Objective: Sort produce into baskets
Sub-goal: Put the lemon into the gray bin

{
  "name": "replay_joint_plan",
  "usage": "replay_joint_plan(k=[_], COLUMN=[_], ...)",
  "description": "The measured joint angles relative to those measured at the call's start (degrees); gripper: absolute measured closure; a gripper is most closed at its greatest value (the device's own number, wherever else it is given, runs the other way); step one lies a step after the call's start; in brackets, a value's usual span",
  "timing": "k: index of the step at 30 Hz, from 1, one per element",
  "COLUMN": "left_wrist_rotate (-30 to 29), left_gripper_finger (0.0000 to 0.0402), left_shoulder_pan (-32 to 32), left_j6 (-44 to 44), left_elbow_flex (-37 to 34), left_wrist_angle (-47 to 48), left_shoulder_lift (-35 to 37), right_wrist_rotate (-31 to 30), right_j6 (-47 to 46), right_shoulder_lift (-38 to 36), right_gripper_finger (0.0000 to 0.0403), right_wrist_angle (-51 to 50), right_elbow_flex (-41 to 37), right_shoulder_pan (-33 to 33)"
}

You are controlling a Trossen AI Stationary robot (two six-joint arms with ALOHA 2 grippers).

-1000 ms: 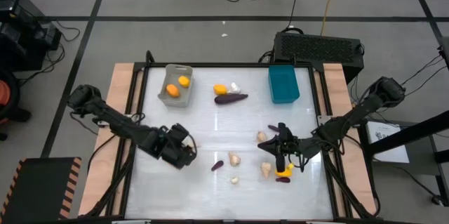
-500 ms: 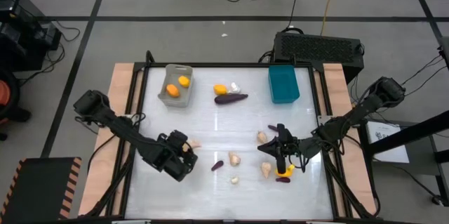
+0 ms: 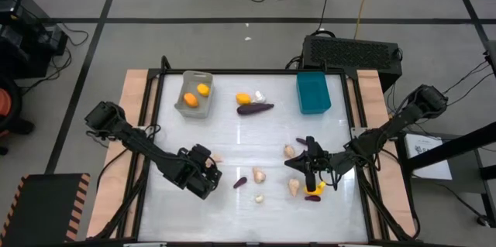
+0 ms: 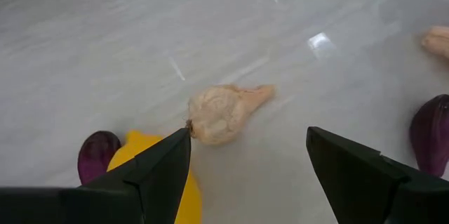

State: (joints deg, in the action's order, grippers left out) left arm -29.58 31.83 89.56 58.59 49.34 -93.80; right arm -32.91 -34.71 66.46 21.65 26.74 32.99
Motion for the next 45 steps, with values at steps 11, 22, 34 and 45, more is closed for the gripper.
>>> replay_joint_plan(k=[11, 22, 34, 45], left_wrist_rotate=[2.9, 7.3, 8.3, 8.2], left_gripper_finger=[0.0111, 0.0111, 0.0114, 0.0203], left_shoulder_pan=[0.0, 0.5, 0.3, 0.3], left_j6=[1.9, 3.2, 1.5, 0.9], left_elbow_flex=[0.0, -2.1, -6.5, -6.5], left_wrist_angle=[10.6, 10.5, 3.1, 3.8], left_shoulder_lift=[0.0, 0.0, 0.0, 0.0], right_wrist_rotate=[0.0, 0.0, 0.0, 0.0], right_j6=[1.6, 2.7, 2.4, 2.4], right_shoulder_lift=[0.0, 0.0, 0.0, 0.0], right_gripper_finger=[0.0403, 0.0403, 0.0403, 0.0403], right_wrist_angle=[-0.4, -0.8, -0.8, -0.8], right_elbow_flex=[0.0, 0.0, 0.0, 0.0], right_shoulder_pan=[0.0, 0.0, 0.0, 0.0])
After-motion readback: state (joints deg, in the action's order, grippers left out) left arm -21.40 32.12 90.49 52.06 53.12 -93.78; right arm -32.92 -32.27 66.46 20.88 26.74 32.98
